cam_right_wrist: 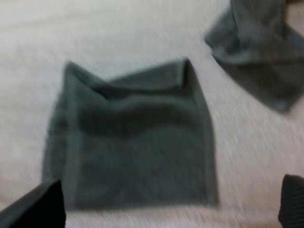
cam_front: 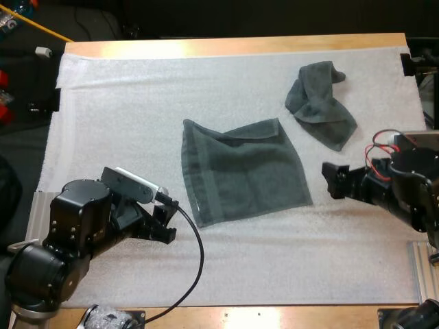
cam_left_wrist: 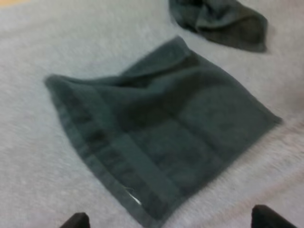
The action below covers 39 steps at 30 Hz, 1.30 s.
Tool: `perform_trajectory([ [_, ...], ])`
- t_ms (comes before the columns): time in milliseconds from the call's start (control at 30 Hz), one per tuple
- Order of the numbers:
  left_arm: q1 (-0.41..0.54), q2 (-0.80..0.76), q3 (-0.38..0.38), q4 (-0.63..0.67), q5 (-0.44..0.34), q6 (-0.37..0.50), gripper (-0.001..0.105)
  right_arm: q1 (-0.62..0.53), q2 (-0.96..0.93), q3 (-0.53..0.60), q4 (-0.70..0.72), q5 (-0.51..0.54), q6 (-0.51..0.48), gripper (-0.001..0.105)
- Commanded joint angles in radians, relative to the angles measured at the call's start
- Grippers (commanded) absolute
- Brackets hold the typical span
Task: Pick towel from pile, fold and stack
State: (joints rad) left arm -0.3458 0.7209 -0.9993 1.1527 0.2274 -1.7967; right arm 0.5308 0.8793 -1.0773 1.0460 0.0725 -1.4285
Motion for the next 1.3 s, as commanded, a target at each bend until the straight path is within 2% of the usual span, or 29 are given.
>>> perform_trajectory([
  [0, 0.000, -0.004, 0.009, 0.007, 0.021, -0.001, 0.064, -0.002, -0.003, 0.003, 0.045, -0.010, 0.000, 0.087],
  [67, 0.000, -0.004, 0.023, 0.007, 0.039, -0.001, 0.064, -0.002, -0.003, 0.015, 0.058, -0.010, 0.000, 0.085],
  [233, 0.000, -0.004, 0.080, -0.002, 0.041, -0.001, 0.064, -0.002, 0.000, 0.092, 0.043, -0.007, 0.008, 0.055],
  [333, 0.000, -0.004, 0.115, -0.020, 0.041, -0.001, 0.064, -0.002, 0.008, 0.163, -0.010, -0.007, 0.012, 0.044],
  [633, 0.000, -0.004, 0.196, -0.035, 0.075, -0.001, 0.064, -0.004, 0.151, 0.332, -0.249, -0.007, 0.041, 0.042],
  [833, 0.000, -0.004, 0.199, -0.035, 0.122, -0.001, 0.064, -0.004, 0.314, 0.341, -0.363, -0.010, 0.065, 0.042],
  [967, 0.000, -0.004, 0.199, -0.027, 0.122, -0.001, 0.064, -0.005, 0.415, 0.341, -0.408, -0.019, 0.102, 0.042],
  [1133, 0.000, -0.004, 0.199, -0.007, 0.122, -0.001, 0.064, -0.046, 0.551, 0.341, -0.470, -0.136, 0.133, 0.042],
  [1267, 0.000, -0.004, 0.199, -0.002, 0.122, -0.001, 0.064, -0.080, 0.609, 0.341, -0.512, -0.171, 0.170, 0.042],
])
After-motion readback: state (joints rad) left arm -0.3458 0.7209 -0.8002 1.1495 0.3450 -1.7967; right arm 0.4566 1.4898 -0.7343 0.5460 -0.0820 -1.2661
